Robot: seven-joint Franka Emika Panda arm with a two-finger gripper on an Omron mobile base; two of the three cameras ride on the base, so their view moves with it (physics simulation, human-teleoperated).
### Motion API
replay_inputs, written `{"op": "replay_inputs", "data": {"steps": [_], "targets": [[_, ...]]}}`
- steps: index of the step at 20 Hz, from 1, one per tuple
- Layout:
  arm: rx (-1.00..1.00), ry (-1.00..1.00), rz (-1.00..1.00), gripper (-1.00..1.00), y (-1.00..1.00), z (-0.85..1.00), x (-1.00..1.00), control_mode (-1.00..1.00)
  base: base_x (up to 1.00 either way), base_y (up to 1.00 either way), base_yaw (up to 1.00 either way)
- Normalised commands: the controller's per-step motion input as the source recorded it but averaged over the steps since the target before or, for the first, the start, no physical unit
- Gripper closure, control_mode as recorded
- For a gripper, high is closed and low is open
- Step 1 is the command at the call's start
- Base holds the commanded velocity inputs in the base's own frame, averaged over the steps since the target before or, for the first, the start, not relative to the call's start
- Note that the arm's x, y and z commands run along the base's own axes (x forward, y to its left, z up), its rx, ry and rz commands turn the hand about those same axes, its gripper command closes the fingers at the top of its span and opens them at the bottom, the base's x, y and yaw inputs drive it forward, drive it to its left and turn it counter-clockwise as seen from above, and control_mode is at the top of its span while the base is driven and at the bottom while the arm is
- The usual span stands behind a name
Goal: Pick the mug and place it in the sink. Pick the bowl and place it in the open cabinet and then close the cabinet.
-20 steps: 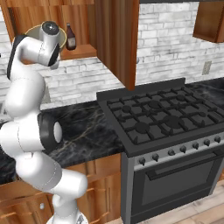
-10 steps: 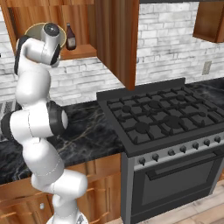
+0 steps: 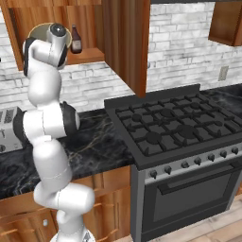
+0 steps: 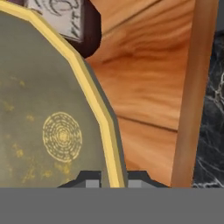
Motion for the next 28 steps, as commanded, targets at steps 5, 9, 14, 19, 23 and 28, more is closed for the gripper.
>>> {"op": "replay_inputs", "data": {"steps": [5,9,14,19,23,28], "targets": [[0.00,0.00,0.00,1.00,0.24,0.00,0.10,-1.00,0.00,0.00,0.00],[0.00,0.00,0.00,1.00,0.11,-0.02,0.00,-1.00,0.00,0.00,0.00],[0.00,0.00,0.00,-1.00,0.04,-0.02,-0.02,-1.00,0.00,0.00,0.00],[0.00,0.00,0.00,-1.00,0.00,0.00,-0.01,-1.00,0.00,0.00,0.00],[0.00,-0.07,0.00,-1.00,0.00,0.16,0.00,-1.00,0.00,0.00,0.00],[0.00,-0.14,0.00,-1.00,0.00,0.31,-0.12,-1.00,0.00,0.00,0.00]]}}
